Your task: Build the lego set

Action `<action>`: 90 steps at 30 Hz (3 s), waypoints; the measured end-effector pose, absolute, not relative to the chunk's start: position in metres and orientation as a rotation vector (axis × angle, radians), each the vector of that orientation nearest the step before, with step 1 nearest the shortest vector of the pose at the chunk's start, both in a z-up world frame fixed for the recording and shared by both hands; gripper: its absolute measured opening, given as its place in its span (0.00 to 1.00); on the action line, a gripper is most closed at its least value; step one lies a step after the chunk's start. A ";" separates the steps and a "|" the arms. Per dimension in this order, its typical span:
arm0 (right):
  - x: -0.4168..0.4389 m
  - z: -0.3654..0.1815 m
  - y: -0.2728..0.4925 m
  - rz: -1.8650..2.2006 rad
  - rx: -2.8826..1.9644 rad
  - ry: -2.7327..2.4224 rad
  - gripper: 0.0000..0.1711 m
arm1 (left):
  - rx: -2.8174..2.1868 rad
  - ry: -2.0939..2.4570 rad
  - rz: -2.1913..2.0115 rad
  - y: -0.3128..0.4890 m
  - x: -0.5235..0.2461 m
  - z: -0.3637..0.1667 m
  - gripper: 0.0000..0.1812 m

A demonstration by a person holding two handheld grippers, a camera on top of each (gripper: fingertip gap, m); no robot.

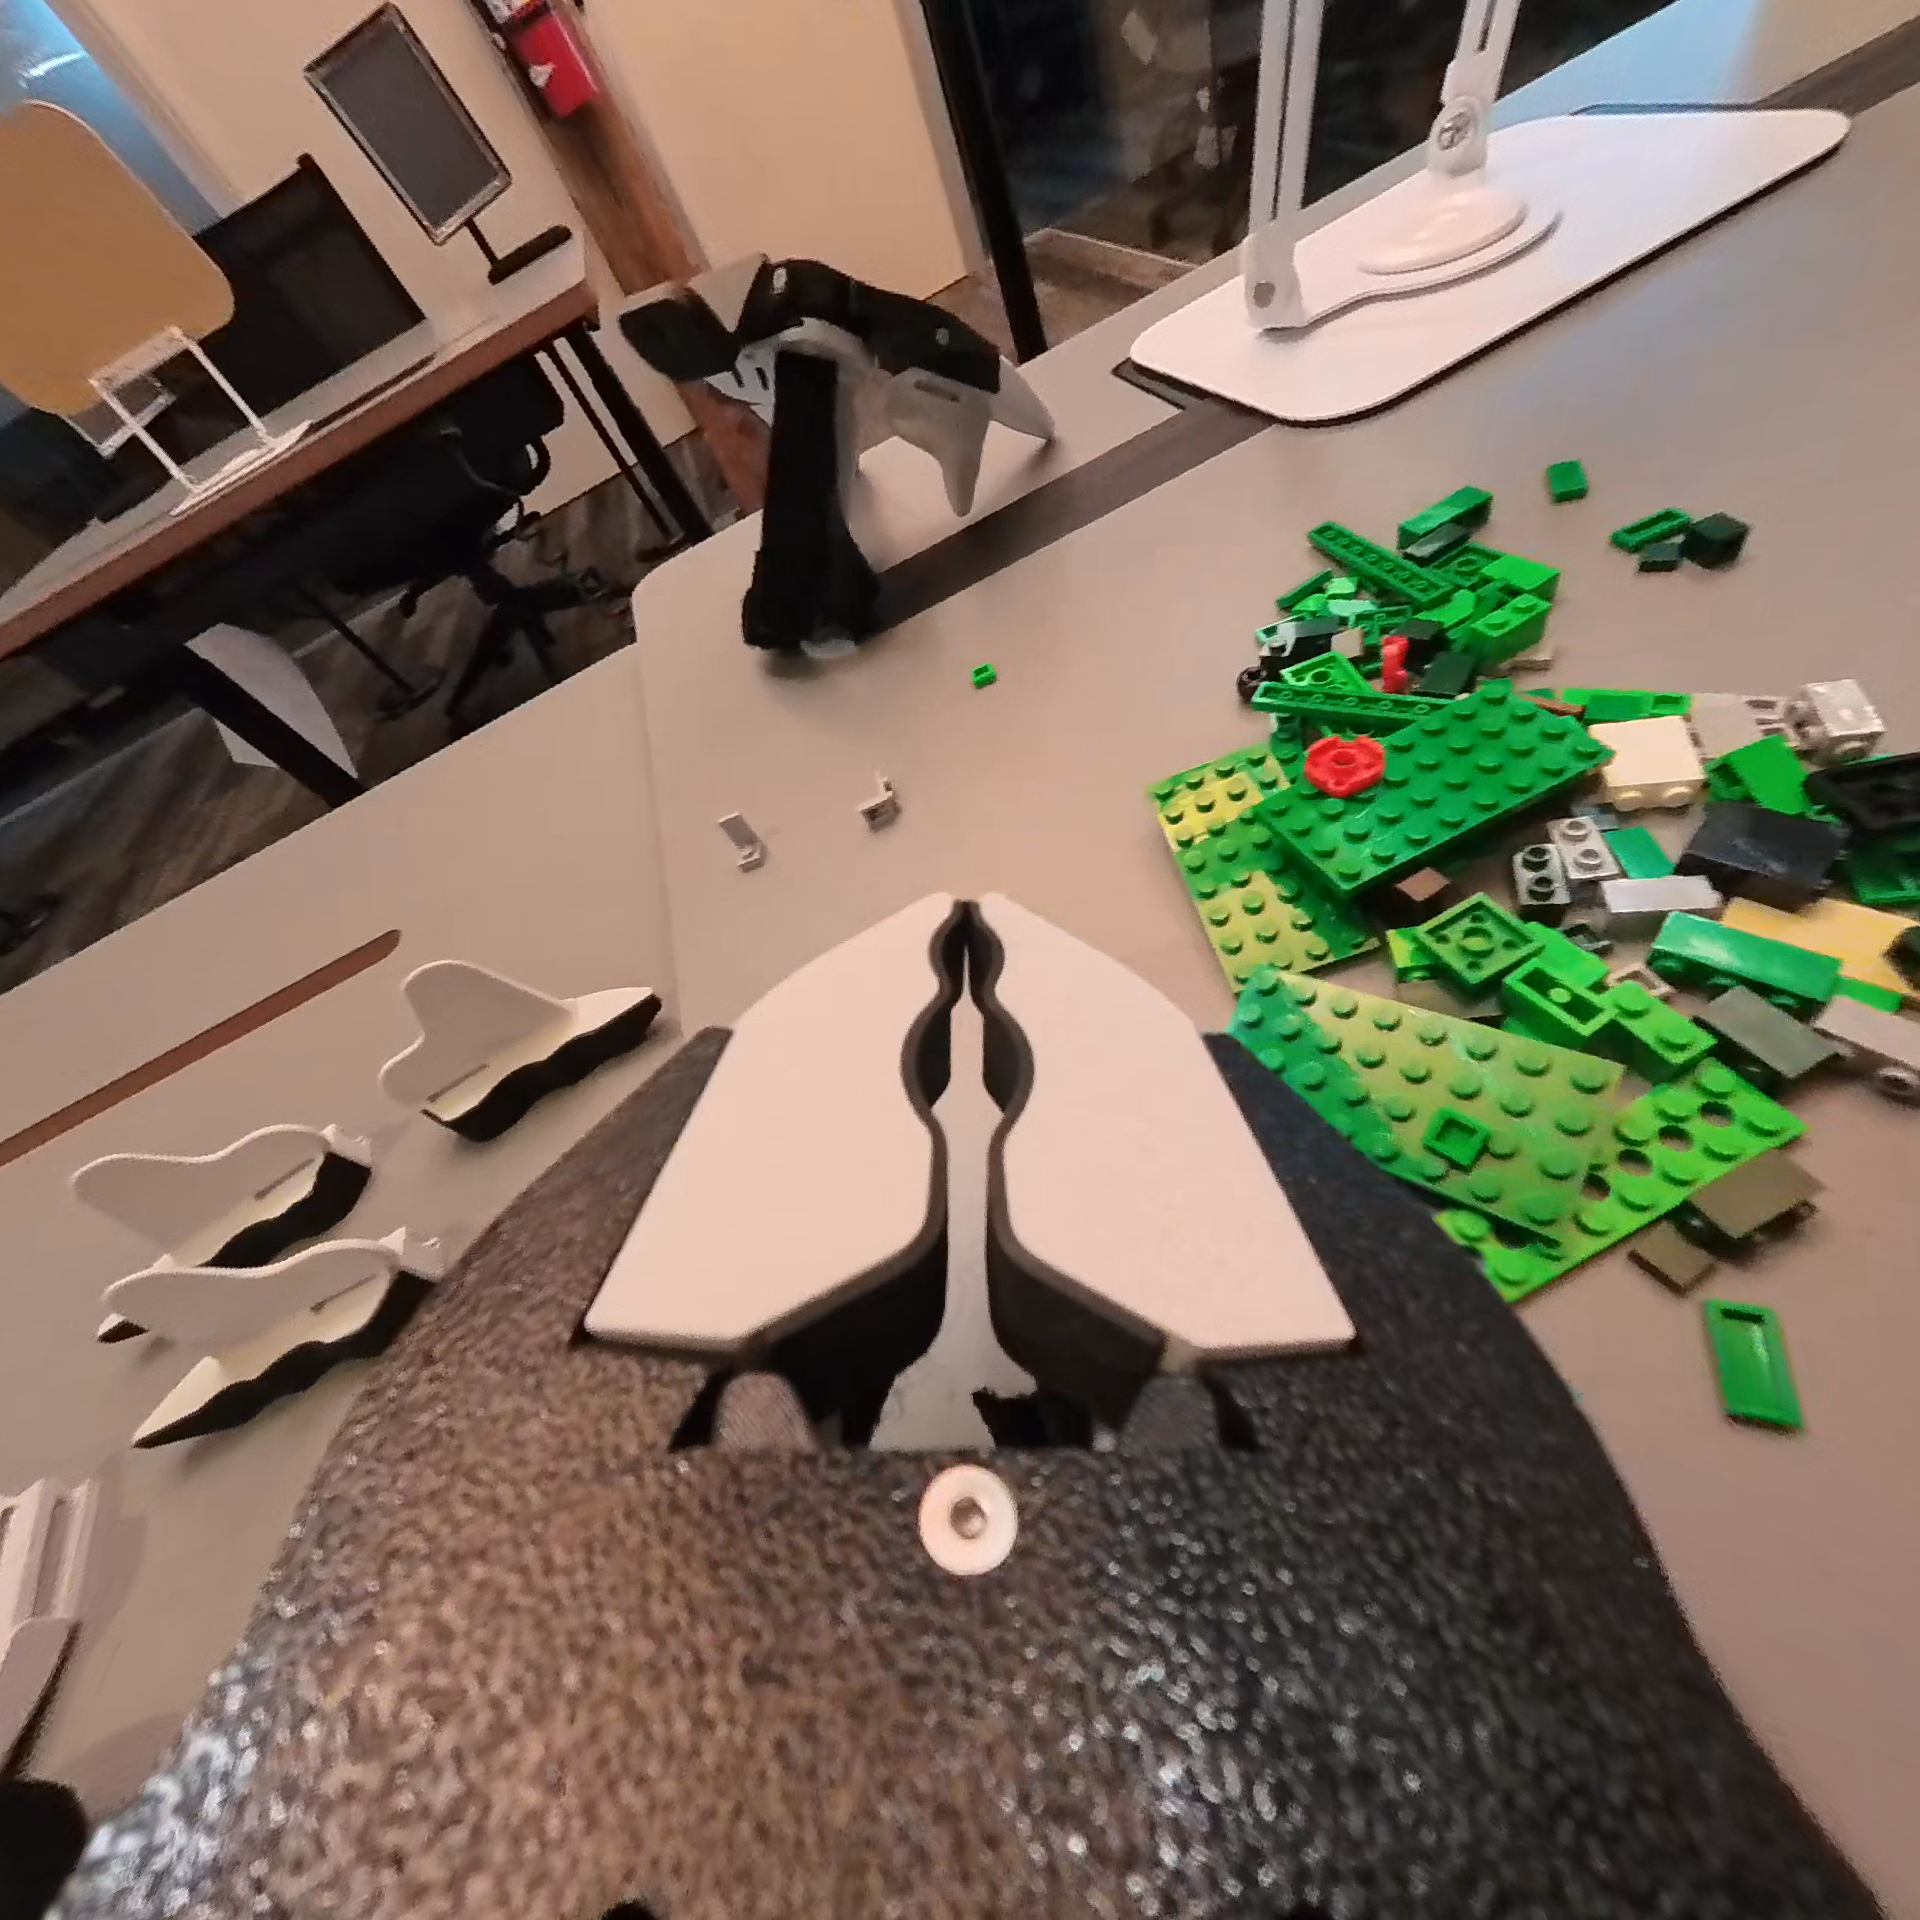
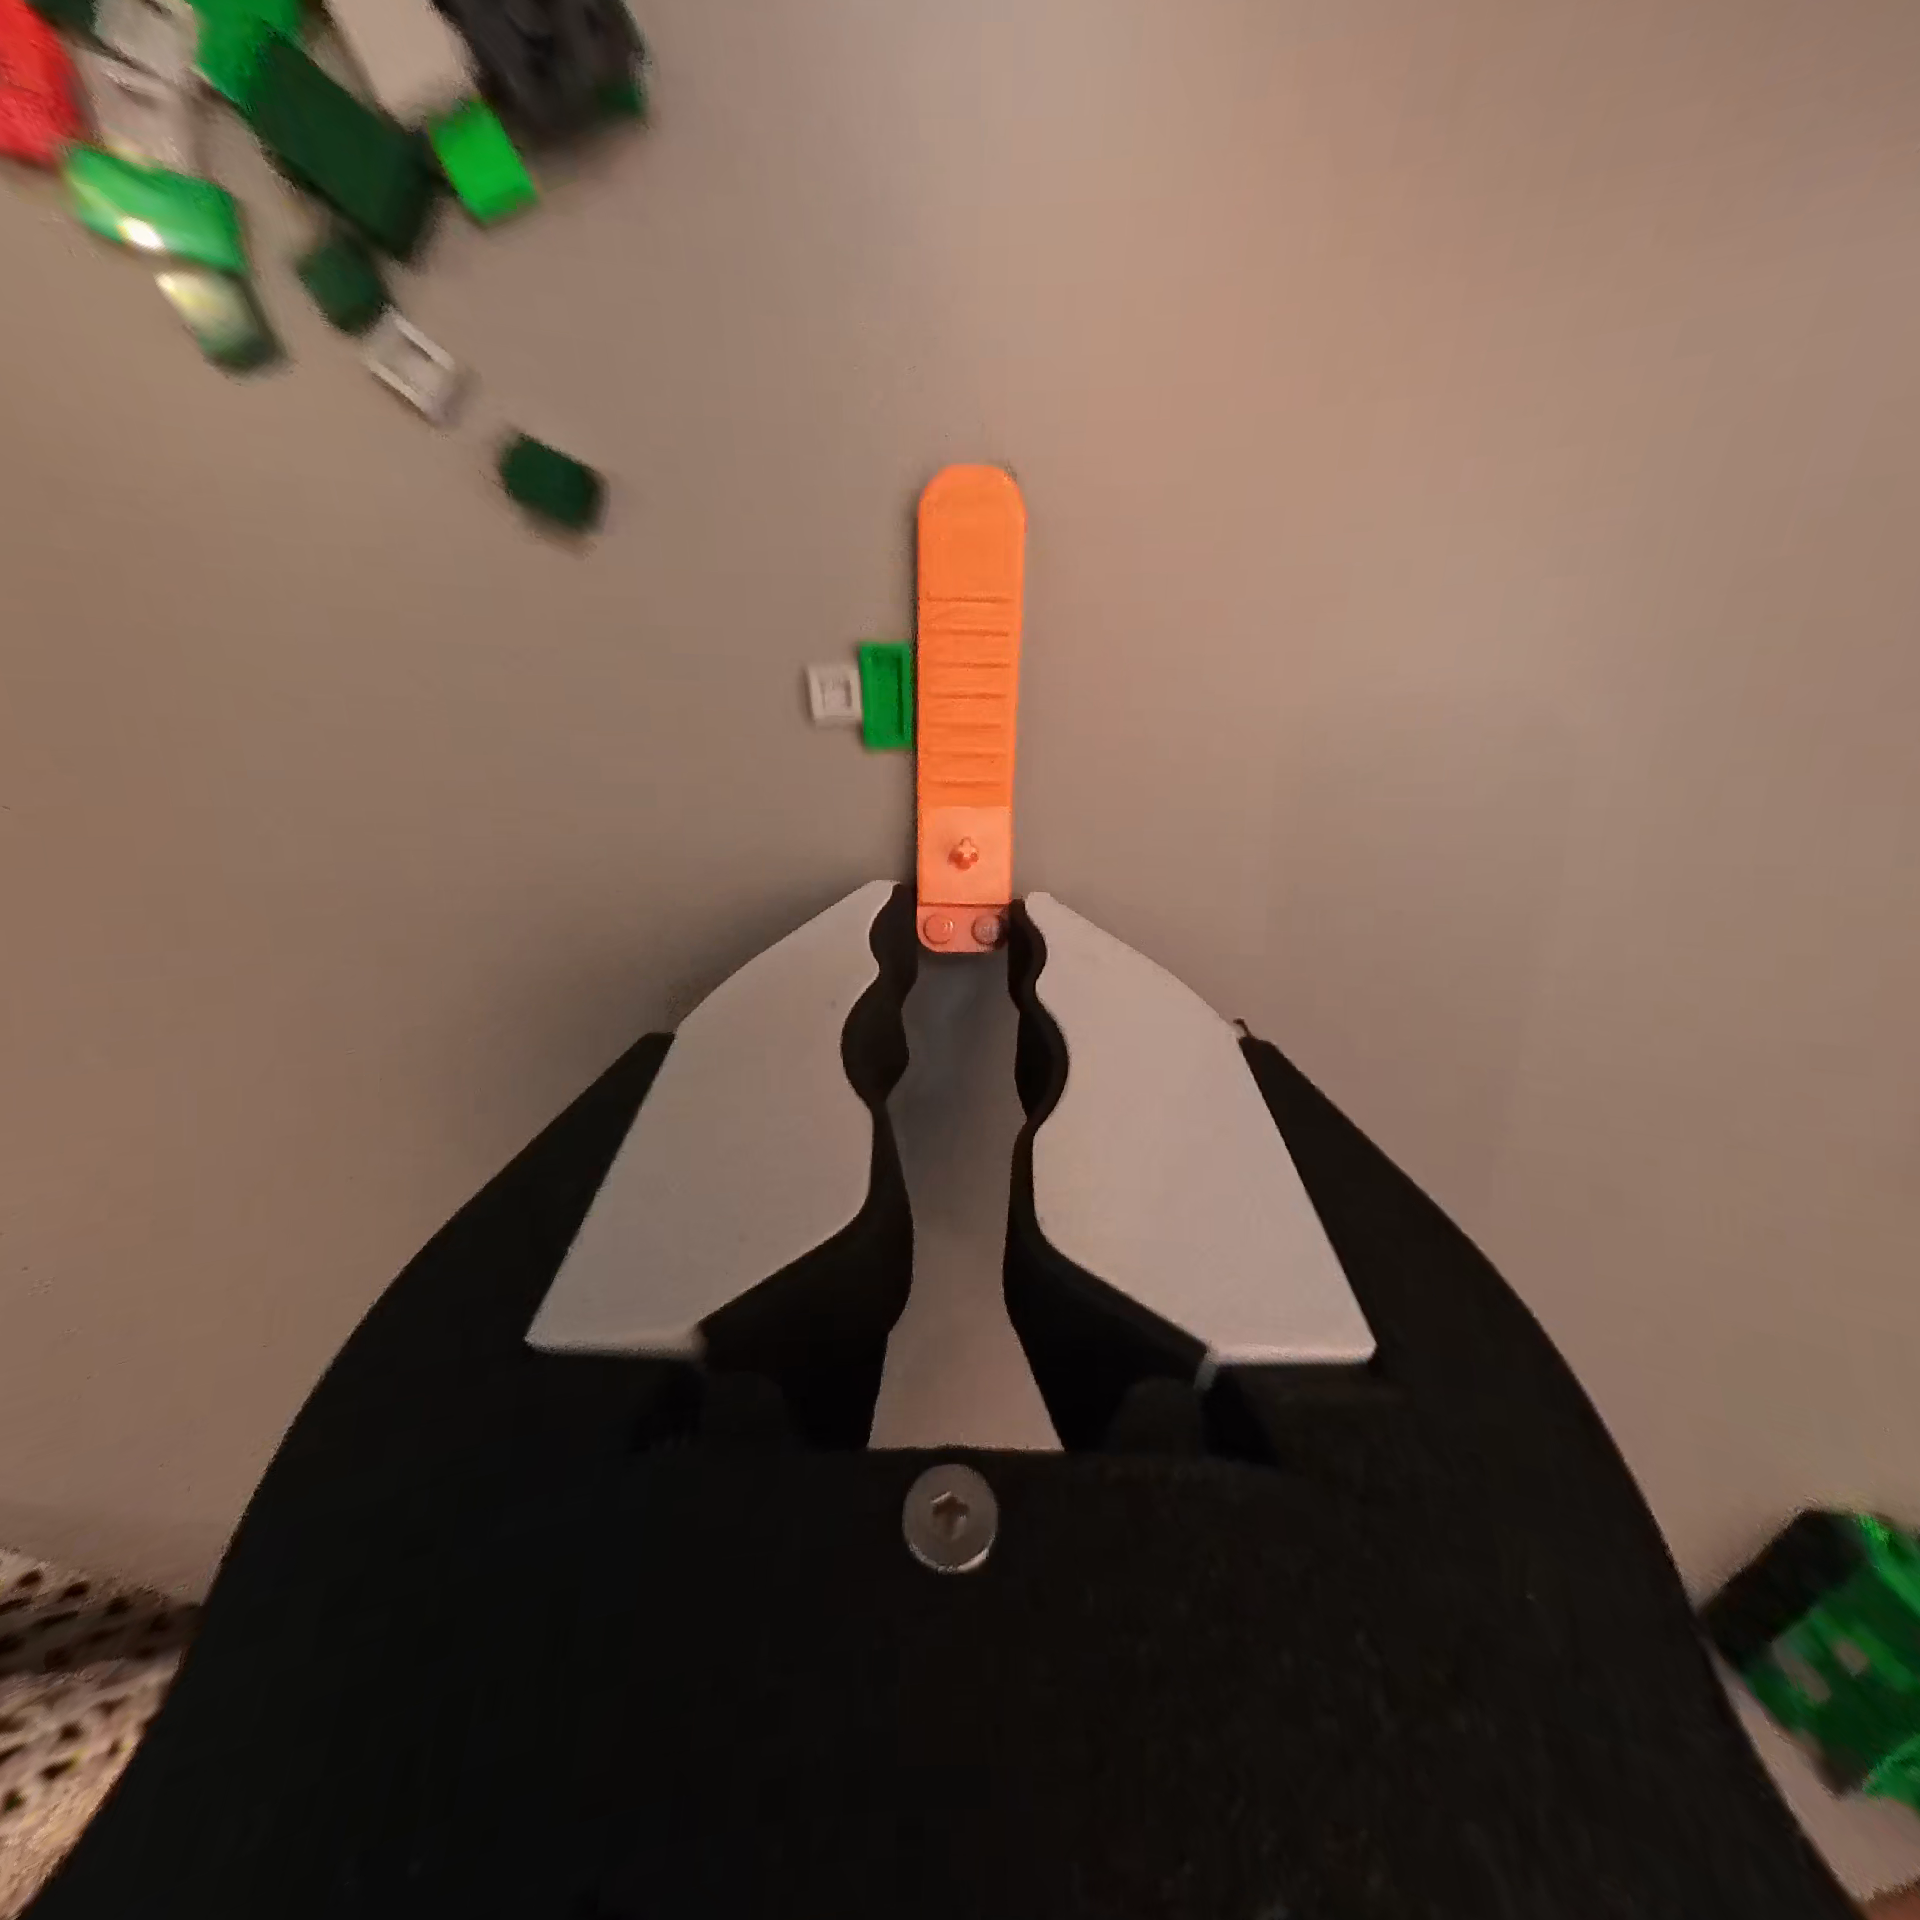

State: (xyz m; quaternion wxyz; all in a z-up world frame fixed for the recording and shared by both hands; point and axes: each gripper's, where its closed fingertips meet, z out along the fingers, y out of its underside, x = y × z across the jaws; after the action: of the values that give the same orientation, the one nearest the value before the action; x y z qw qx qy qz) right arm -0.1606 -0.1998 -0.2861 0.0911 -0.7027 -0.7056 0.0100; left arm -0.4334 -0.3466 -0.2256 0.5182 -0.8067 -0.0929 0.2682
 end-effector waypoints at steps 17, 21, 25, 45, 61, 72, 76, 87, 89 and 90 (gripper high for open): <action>-0.416 -0.263 -0.159 0.142 -1.231 -2.493 0.10 | -1.825 -0.433 0.622 -0.374 -0.468 -0.220 0.00; -0.438 -0.281 -0.163 0.132 -1.128 -2.605 0.11 | -1.824 -0.447 0.620 -0.376 -0.470 -0.221 0.00; -0.433 -0.266 -0.166 0.245 -1.151 -2.468 0.24 | -1.785 -0.448 0.631 -0.377 -0.472 -0.216 0.00; -0.215 -0.184 -0.098 0.813 -0.931 -1.277 0.10 | -1.582 -0.143 0.897 -0.333 -0.386 -0.176 0.12; -0.211 -0.173 -0.087 1.000 -0.961 -1.168 0.00 | -1.620 0.313 0.790 -0.206 -0.200 -0.197 0.09; -0.216 -0.153 -0.042 1.250 -1.061 -0.871 0.18 | -1.536 0.206 0.630 -0.172 -0.176 -0.182 0.09; -0.242 -0.142 0.006 1.314 -1.070 -0.686 0.28 | -1.455 0.135 0.451 -0.139 -0.171 -0.170 0.08; -0.317 -0.117 0.065 1.772 -1.011 -0.446 0.26 | -1.451 0.127 0.336 -0.120 -0.174 -0.171 0.06; -0.319 -0.114 0.072 1.804 -1.013 -0.399 0.28 | -1.448 0.142 0.336 -0.120 -0.171 -0.171 0.05; -0.321 -0.110 0.073 1.784 -0.999 -0.403 0.27 | -1.449 0.147 0.338 -0.120 -0.170 -0.171 0.05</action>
State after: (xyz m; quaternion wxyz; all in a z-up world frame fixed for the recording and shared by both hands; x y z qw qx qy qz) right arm -0.3207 0.0731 -0.1100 0.5046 -0.4141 -0.1668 0.7390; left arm -0.1703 -0.1198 -0.1712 0.7332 -0.6590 0.0667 0.1539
